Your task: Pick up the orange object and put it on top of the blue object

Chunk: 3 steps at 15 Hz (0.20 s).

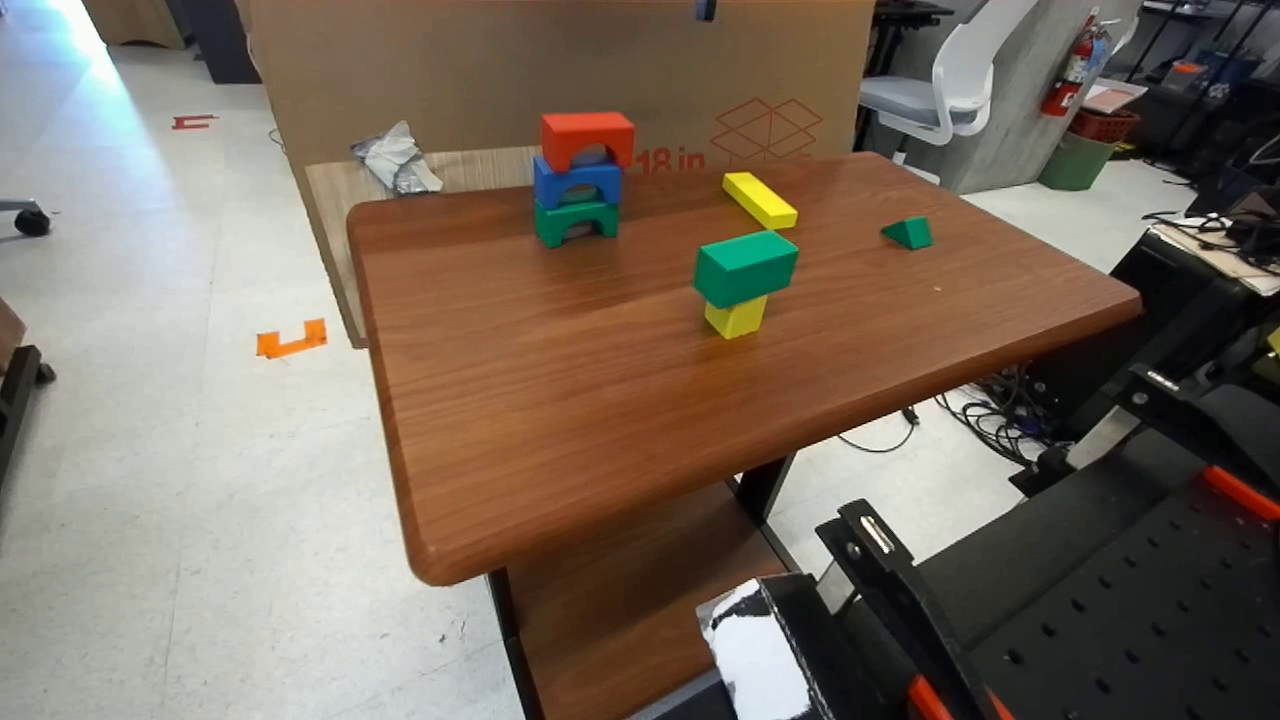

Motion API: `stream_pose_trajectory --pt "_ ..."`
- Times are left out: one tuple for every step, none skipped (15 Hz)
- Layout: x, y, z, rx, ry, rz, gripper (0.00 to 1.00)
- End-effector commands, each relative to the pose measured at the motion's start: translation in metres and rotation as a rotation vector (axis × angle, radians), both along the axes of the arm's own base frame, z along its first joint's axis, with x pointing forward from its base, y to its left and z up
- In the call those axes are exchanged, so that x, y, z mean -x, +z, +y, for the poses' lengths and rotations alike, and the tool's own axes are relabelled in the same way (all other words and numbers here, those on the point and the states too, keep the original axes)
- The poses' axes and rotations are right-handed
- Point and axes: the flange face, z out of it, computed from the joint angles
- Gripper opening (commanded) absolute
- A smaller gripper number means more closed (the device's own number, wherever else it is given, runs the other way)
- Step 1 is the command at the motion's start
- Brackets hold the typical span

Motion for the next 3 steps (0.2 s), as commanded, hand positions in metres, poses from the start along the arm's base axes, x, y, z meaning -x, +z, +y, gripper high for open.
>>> stream_pose_trajectory --pt "0.0007 -0.0033 0.004 0.0 0.006 0.006 1.0" --pt "0.0012 -0.0063 0.0064 0.001 0.009 0.01 1.0" --pt "0.0016 -0.0086 0.0083 0.001 0.012 0.013 1.0"
